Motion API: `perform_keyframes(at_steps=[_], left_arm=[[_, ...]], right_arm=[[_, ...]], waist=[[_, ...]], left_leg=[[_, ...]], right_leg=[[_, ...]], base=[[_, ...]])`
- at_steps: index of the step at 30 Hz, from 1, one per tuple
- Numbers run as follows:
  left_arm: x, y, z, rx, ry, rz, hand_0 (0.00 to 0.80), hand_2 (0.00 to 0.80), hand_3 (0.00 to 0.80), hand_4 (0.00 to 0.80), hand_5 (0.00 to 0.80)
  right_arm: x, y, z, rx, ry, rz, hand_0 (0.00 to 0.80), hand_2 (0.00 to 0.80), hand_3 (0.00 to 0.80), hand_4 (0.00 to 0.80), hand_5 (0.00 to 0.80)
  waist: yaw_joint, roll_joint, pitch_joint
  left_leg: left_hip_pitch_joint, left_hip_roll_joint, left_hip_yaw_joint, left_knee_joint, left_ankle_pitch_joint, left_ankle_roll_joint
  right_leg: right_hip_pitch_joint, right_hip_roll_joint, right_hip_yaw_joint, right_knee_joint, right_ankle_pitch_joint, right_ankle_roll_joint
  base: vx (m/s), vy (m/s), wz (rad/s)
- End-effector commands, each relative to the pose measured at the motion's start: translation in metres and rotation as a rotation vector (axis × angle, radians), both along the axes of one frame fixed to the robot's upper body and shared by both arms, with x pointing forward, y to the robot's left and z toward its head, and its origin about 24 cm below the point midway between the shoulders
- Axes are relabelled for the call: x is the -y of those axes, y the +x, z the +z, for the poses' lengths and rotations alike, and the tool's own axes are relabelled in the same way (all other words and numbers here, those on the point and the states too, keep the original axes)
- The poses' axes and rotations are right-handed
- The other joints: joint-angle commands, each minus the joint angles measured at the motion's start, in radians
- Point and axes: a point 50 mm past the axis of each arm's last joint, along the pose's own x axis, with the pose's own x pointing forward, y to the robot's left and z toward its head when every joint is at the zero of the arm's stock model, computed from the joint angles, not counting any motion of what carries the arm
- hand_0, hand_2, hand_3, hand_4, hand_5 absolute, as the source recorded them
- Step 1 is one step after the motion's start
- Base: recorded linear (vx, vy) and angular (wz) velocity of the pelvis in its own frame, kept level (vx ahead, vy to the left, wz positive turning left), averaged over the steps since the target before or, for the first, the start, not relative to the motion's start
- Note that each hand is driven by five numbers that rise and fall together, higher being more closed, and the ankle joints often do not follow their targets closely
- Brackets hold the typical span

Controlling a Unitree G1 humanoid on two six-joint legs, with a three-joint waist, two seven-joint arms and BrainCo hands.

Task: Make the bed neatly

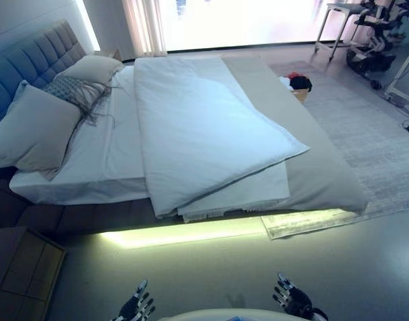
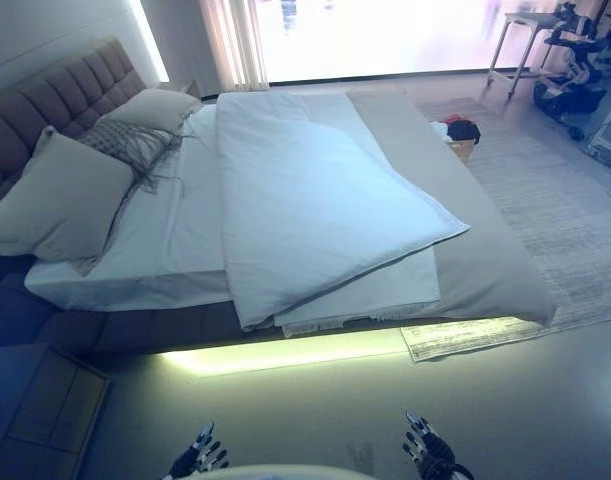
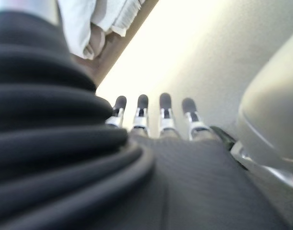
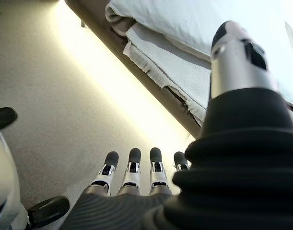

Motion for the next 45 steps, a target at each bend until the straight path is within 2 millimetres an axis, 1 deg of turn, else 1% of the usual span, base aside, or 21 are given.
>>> perform_keyframes(at_steps=[1, 7, 11, 14, 15, 16, 17, 21, 22, 25, 27, 30, 32, 33, 35, 36, 38, 39, 41, 42, 45], left_arm=[[0.002, 0.021, 0.001, 0.006, 0.018, -0.05, 0.0, 0.0, 0.0, 0.0, 0.0], [0.001, 0.021, 0.001, -0.012, 0.032, -0.054, 0.0, 0.0, 0.0, 0.0, 0.0], [-0.002, 0.023, 0.002, -0.024, 0.05, -0.059, 0.0, 0.0, 0.0, 0.0, 0.0], [-0.005, 0.027, 0.003, -0.008, 0.069, -0.027, 0.0, 0.0, 0.0, 0.0, 0.0], [-0.005, 0.029, 0.003, 0.004, 0.071, -0.022, 0.0, 0.0, 0.0, 0.0, 0.0], [-0.004, 0.029, 0.004, 0.018, 0.066, -0.021, 0.0, 0.0, 0.0, 0.0, 0.0], [-0.003, 0.03, 0.004, 0.028, 0.058, -0.017, 0.0, 0.0, 0.0, 0.0, 0.0], [0.002, 0.036, 0.004, 0.033, 0.032, -0.002, 0.0, 0.0, 0.0, 0.0, 0.0], [0.003, 0.033, 0.003, 0.018, 0.033, -0.005, 0.0, 0.0, 0.0, 0.0, 0.0], [0.006, 0.018, -0.001, -0.031, 0.038, 0.0, 0.0, 0.0, 0.0, 0.0, 0.0], [0.006, 0.006, -0.003, -0.069, 0.044, 0.007, 0.0, 0.0, 0.0, 0.0, 0.0], [-0.004, 0.001, -0.002, -0.079, 0.066, 0.024, 0.0, 0.0, 0.0, 0.0, 0.0], [-0.011, 0.01, 0.001, -0.064, 0.076, 0.015, 0.0, 0.0, 0.0, 0.0, 0.0], [-0.014, 0.015, 0.002, -0.051, 0.081, 0.008, 0.0, 0.0, 0.0, 0.0, 0.0], [-0.016, 0.023, 0.004, -0.039, 0.091, -0.021, 0.0, 0.0, 0.0, 0.0, 0.0], [-0.017, 0.027, 0.005, -0.032, 0.101, -0.049, 0.0, 0.0, 0.0, 0.0, 0.0], [-0.019, 0.031, 0.007, -0.023, 0.115, -0.087, 0.0, 0.0, 0.0, 0.0, 0.0], [-0.021, 0.035, 0.008, -0.017, 0.119, -0.107, 0.0, 0.0, 0.0, 0.0, 0.0], [-0.022, 0.041, 0.01, -0.007, 0.125, -0.129, 0.0, 0.0, 0.0, 0.0, 0.0], [-0.022, 0.042, 0.01, -0.005, 0.127, -0.131, 0.0, 0.0, 0.0, 0.0, 0.0], [-0.019, 0.054, 0.012, 0.025, 0.127, -0.132, 0.0, 0.0, 0.0, 0.0, 0.0]], right_arm=[[-0.012, 0.024, 0.002, 0.034, 0.037, 0.041, 0.0, 0.0, 0.0, 0.0, 0.0], [-0.014, 0.026, 0.002, 0.032, 0.035, 0.026, 0.0, 0.0, 0.0, 0.0, 0.0], [-0.016, 0.03, 0.002, 0.041, 0.041, 0.026, 0.0, 0.0, 0.0, 0.0, 0.0], [-0.019, 0.039, 0.004, 0.053, 0.053, 0.088, 0.0, 0.0, 0.0, 0.0, 0.0], [-0.019, 0.041, 0.005, 0.058, 0.052, 0.113, 0.0, 0.0, 0.0, 0.0, 0.0], [-0.017, 0.043, 0.006, 0.063, 0.044, 0.139, 0.0, 0.0, 0.0, 0.0, 0.0], [-0.016, 0.044, 0.007, 0.056, 0.028, 0.168, 0.0, 0.0, 0.0, 0.0, 0.0], [-0.004, 0.05, 0.011, 0.051, -0.003, 0.163, 0.0, 0.0, 0.0, 0.0, 0.0], [-0.002, 0.049, 0.011, 0.048, 0.003, 0.146, 0.0, 0.0, 0.0, 0.0, 0.0], [-0.001, 0.039, 0.007, 0.024, 0.009, 0.097, 0.0, 0.0, 0.0, 0.0, 0.0], [-0.002, 0.033, 0.005, 0.008, 0.012, 0.045, 0.0, 0.0, 0.0, 0.0, 0.0], [-0.005, 0.031, 0.004, 0.018, 0.02, 0.029, 0.0, 0.0, 0.0, 0.0, 0.0], [-0.004, 0.033, 0.005, 0.031, 0.015, 0.024, 0.0, 0.0, 0.0, 0.0, 0.0], [-0.003, 0.035, 0.006, 0.041, 0.016, 0.009, 0.0, 0.0, 0.0, 0.0, 0.0], [0.0, 0.036, 0.006, 0.051, 0.008, -0.036, 0.0, 0.0, 0.0, 0.0, 0.0], [0.002, 0.036, 0.007, 0.054, 0.01, -0.047, 0.0, 0.0, 0.0, 0.0, 0.0], [0.004, 0.035, 0.007, 0.051, 0.004, -0.031, 0.0, 0.0, 0.0, 0.0, 0.0], [0.006, 0.034, 0.008, 0.05, 0.001, -0.021, 0.0, 0.0, 0.0, 0.0, 0.0], [0.009, 0.033, 0.008, 0.049, 0.005, -0.023, 0.0, 0.0, 0.0, 0.0, 0.0], [0.009, 0.033, 0.008, 0.049, 0.006, -0.023, 0.0, 0.0, 0.0, 0.0, 0.0], [0.009, 0.034, 0.009, 0.051, 0.016, -0.021, 0.0, 0.0, 0.0, 0.0, 0.0]], waist=[[0.025, -0.042, 0.023], [0.025, -0.041, 0.028], [0.023, -0.034, 0.04], [0.023, -0.056, 0.077], [0.03, -0.064, 0.096], [0.044, -0.065, 0.119], [0.051, -0.057, 0.133], [0.063, -0.025, 0.165], [0.074, -0.015, 0.165], [0.093, -0.023, 0.151], [0.099, -0.026, 0.129], [0.116, -0.035, 0.118], [0.108, -0.04, 0.108], [0.106, -0.042, 0.104], [0.104, -0.05, 0.084], [0.103, -0.054, 0.072], [0.089, -0.049, 0.064], [0.065, -0.041, 0.065], [0.033, -0.028, 0.067], [0.028, -0.026, 0.067], [-0.005, -0.013, 0.089]], left_leg=[[0.001, -0.08, 0.006, -0.003, -0.048, 0.066], [0.006, -0.082, 0.003, -0.003, -0.049, 0.072], [0.022, -0.081, 0.0, -0.003, -0.04, 0.084], [-0.043, -0.073, 0.029, 0.209, -0.08, 0.064], [-0.106, -0.068, 0.022, 0.329, -0.049, 0.046], [-0.204, -0.054, -0.011, 0.447, 0.051, 0.013], [-0.263, -0.042, -0.033, 0.471, 0.102, -0.004], [-0.286, 0.056, 0.041, 0.193, 0.163, -0.029], [-0.299, 0.078, 0.035, 0.05, 0.21, -0.04], [-0.324, 0.059, 0.007, -0.003, 0.194, -0.034], [-0.296, 0.039, 0.005, 0.021, 0.165, -0.014], [-0.325, 0.006, -0.003, 0.167, 0.104, 0.008], [-0.357, 0.01, 0.036, 0.271, 0.07, 0.016], [-0.364, 0.001, 0.038, 0.314, 0.04, 0.035], [-0.357, -0.037, 0.039, 0.326, 0.005, 0.068], [-0.341, -0.063, 0.049, 0.314, -0.009, 0.086], [-0.3, -0.085, 0.064, 0.286, -0.018, 0.11], [-0.257, -0.096, 0.07, 0.255, -0.021, 0.123], [-0.207, -0.101, 0.07, 0.206, -0.015, 0.13], [-0.198, -0.102, 0.07, 0.198, -0.014, 0.129], [-0.111, -0.11, 0.054, 0.126, -0.017, 0.121]], right_leg=[[-0.003, 0.034, 0.043, 0.01, -0.006, -0.005], [-0.004, 0.031, 0.037, 0.039, -0.022, -0.005], [-0.034, 0.033, 0.05, 0.137, -0.065, -0.012], [-0.046, 0.024, 0.047, 0.166, -0.078, -0.042], [-0.041, 0.022, 0.046, 0.164, -0.079, -0.057], [-0.033, 0.026, 0.051, 0.164, -0.08, -0.072], [-0.027, 0.033, 0.058, 0.17, -0.085, -0.076], [0.022, 0.035, 0.064, 0.158, -0.119, -0.056], [0.059, 0.042, 0.073, 0.142, -0.133, -0.052], [0.134, 0.035, 0.11, 0.13, -0.178, -0.038], [0.155, -0.01, 0.106, 0.133, -0.174, -0.009], [0.157, -0.083, 0.073, 0.165, -0.162, 0.018], [0.154, -0.11, 0.062, 0.198, -0.165, 0.018], [0.153, -0.124, 0.064, 0.223, -0.164, 0.013], [0.166, -0.143, 0.079, 0.263, -0.123, 0.011], [0.148, -0.179, 0.078, 0.333, -0.031, 0.02], [0.083, -0.201, 0.096, 0.443, 0.047, 0.02], [0.013, -0.179, 0.119, 0.502, 0.052, 0.009], [-0.082, -0.106, 0.126, 0.494, 0.023, -0.007], [-0.1, -0.096, 0.124, 0.489, 0.019, -0.009], [-0.241, -0.056, 0.082, 0.327, 0.018, -0.021]], base=[[0.0, 0.0, 0.0], [0.0, 0.0, 0.0], [0.036, -0.039, 0.0], [0.002, -0.099, 0.06], [0.021, -0.077, 0.24], [0.038, -0.017, 0.34], [0.074, 0.088, 0.3], [0.198, 0.207, -0.21], [0.403, 0.22, -0.04], [0.45, 0.236, -0.06], [0.468, 0.342, -0.2], [0.376, 0.32, -0.41], [0.289, 0.298, -0.37], [0.343, 0.357, -0.2], [0.311, 0.343, -0.03], [0.292, 0.34, 0.16], [0.307, 0.358, 0.06], [0.317, 0.32, -0.03], [0.272, 0.193, 0.03], [0.244, 0.097, 0.16], [0.242, 0.003, 0.03]])
